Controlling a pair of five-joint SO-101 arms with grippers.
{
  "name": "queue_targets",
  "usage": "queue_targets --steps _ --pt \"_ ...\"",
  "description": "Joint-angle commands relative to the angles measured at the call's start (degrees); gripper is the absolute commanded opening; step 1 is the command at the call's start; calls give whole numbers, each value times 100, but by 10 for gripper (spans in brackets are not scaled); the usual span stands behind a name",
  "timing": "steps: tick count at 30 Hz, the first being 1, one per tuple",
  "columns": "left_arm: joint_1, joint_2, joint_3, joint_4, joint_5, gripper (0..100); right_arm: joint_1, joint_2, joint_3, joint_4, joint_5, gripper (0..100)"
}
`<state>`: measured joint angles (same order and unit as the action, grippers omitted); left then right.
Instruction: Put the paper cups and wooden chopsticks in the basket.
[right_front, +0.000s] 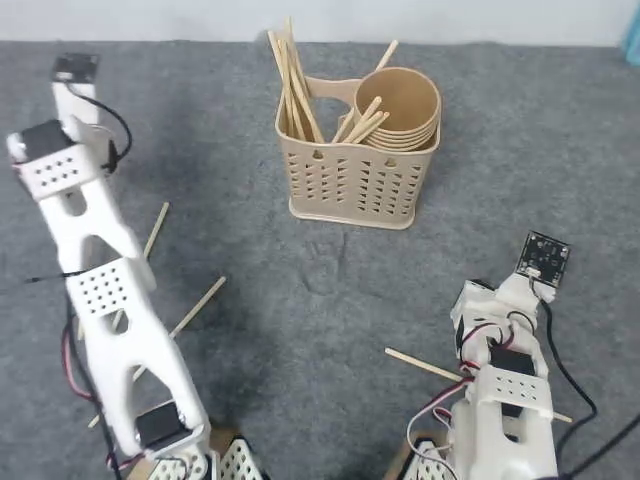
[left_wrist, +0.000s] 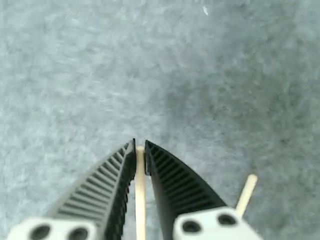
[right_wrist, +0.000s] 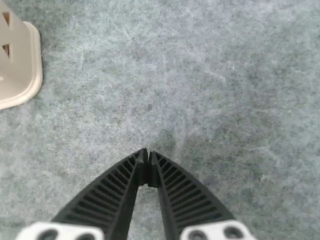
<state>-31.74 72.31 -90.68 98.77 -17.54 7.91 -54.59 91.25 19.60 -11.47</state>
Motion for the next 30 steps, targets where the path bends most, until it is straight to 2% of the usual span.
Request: queue_targets --steps 1,10,14,25,30 --pt "-123 -941 681 220 97 12 -4 -163 -176 4 88 9" --pt "-9 -3859 4418 193 70 12 -4 -163 -176 -4 88 9" --pt "185 -5284 5552 185 62 12 -4 -163 -176 13 88 9" --pt "870 -8035 6105 158 105 12 4 -163 -176 31 88 9" --pt "1029 -9108 6492 141 571 12 4 -163 -176 40 88 9"
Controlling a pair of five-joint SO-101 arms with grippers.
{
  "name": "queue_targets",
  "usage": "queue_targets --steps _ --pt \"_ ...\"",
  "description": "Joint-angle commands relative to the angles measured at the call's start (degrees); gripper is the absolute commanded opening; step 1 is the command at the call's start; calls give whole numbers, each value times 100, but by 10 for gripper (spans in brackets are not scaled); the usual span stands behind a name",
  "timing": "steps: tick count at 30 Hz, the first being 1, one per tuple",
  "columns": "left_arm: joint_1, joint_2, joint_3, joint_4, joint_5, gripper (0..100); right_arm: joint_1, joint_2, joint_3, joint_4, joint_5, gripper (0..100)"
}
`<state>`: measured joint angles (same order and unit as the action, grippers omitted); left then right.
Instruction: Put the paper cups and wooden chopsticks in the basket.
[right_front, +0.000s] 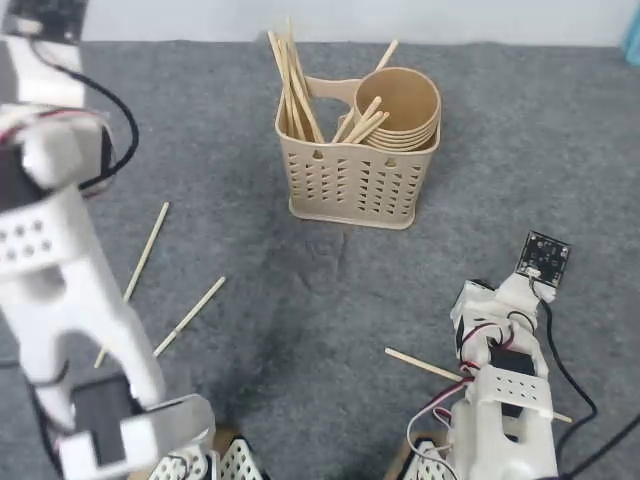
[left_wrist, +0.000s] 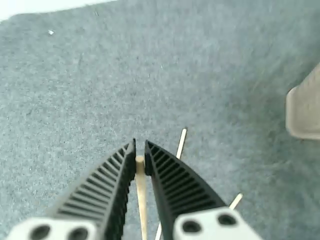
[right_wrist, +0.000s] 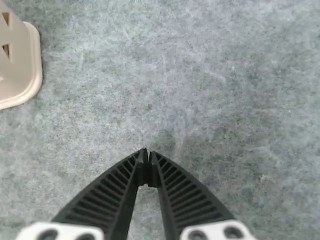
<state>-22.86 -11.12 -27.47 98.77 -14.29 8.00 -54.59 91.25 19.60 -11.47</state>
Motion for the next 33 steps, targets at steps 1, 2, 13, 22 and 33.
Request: queue_targets --steps 1,2,13,22,33 --pt "220 -993 347 123 246 12 -4 -163 -176 40 88 9" --pt "299 -1231 514 114 255 12 -4 -163 -167 40 88 9" --pt "1398 -3956 2879 -2084 1565 12 -4 -163 -167 40 88 9" --pt "2145 -5407 5657 -5758 3262 12 -4 -163 -167 13 88 9" --pt "3429 -5363 6862 -9292 3569 12 -4 -163 -167 4 88 9"
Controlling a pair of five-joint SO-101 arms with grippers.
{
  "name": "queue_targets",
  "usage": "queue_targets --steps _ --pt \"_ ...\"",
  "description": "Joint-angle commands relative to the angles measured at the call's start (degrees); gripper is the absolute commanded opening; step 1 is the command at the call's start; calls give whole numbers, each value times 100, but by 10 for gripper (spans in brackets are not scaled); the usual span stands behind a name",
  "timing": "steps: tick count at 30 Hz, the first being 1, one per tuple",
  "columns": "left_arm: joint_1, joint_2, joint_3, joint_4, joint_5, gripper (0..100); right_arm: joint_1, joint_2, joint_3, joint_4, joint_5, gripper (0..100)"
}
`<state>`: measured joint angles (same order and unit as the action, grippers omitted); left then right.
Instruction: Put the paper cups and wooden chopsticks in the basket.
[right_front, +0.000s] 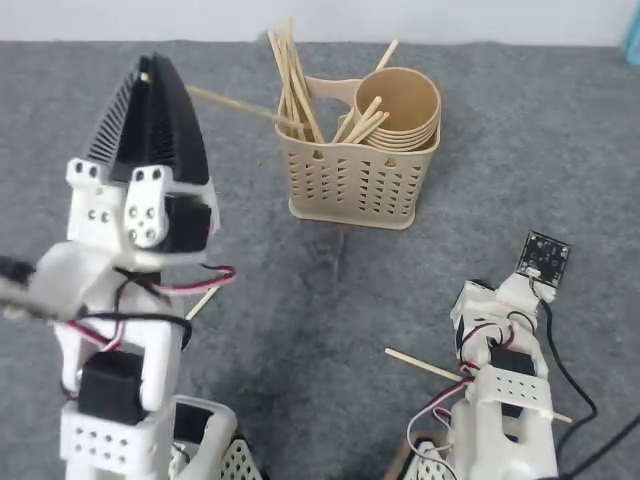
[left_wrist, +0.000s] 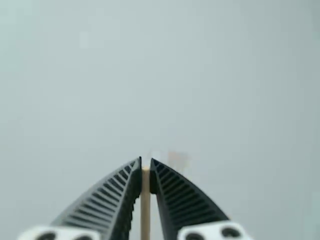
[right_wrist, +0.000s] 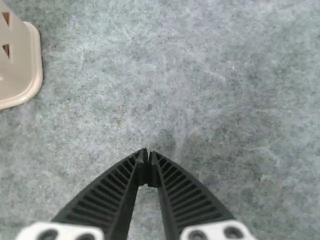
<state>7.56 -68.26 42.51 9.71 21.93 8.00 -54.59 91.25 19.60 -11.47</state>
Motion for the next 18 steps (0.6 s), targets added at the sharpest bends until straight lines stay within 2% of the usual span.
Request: queue_targets --steps 1,8,18 --pt "475 580 -251 -396 -53 12 -4 -163 -167 4 88 9" --pt "281 2295 -1095 -378 -53 12 -4 -163 -167 22 88 9" --pt "316 3367 -857 -404 -53 12 -4 -163 -176 -4 88 9"
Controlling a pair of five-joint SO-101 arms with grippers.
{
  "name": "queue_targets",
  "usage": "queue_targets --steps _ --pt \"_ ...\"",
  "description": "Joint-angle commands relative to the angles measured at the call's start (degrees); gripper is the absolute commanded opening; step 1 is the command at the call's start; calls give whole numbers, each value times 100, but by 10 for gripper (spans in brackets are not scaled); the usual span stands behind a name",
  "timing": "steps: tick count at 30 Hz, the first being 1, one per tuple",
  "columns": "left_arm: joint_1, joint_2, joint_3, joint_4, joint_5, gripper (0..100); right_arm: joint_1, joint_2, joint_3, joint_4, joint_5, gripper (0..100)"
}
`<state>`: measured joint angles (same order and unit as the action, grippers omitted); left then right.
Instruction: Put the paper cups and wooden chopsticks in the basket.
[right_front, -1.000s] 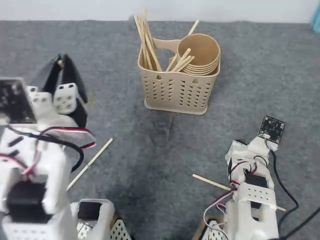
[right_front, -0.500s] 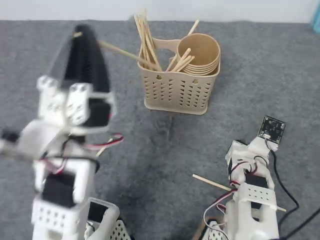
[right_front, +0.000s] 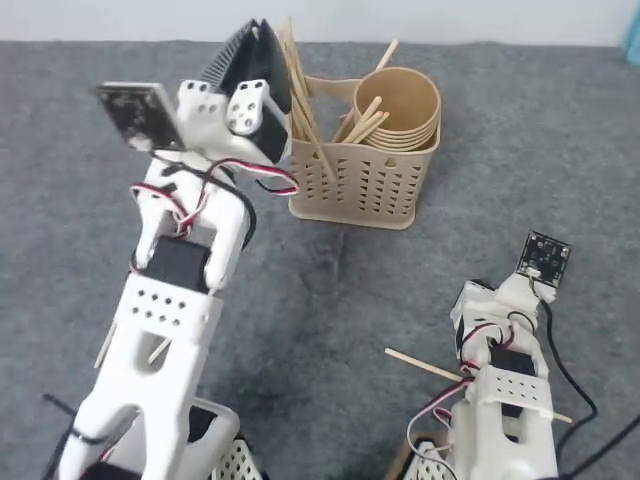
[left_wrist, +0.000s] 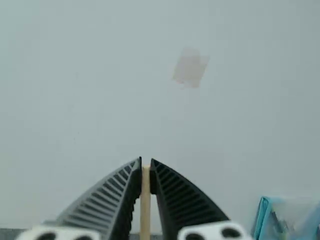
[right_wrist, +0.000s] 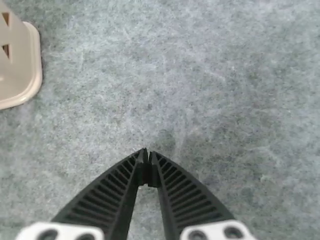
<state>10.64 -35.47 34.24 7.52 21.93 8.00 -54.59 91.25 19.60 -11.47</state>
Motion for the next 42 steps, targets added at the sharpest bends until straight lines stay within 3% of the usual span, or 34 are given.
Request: queue_targets --steps 1,11,16,25,31,37,42 --pt "9 132 -40 -185 -44 12 -4 -163 -176 -4 88 9" --pt "-35 105 -716 -114 -18 12 -4 -163 -185 -4 88 9" --pt "18 -185 -1675 853 -9 12 -13 -163 -185 -13 88 9" --pt "-35 510 -2659 914 -44 12 -13 -163 -185 -13 88 9" --pt "-44 1134 -2615 897 -26 12 -4 -163 -185 -13 88 9" --pt "-308 1662 -2149 88 -18 13 -4 -163 -185 -13 88 9" --pt "-316 1389 -1640 730 -44 51 -22 -163 -185 -13 88 9"
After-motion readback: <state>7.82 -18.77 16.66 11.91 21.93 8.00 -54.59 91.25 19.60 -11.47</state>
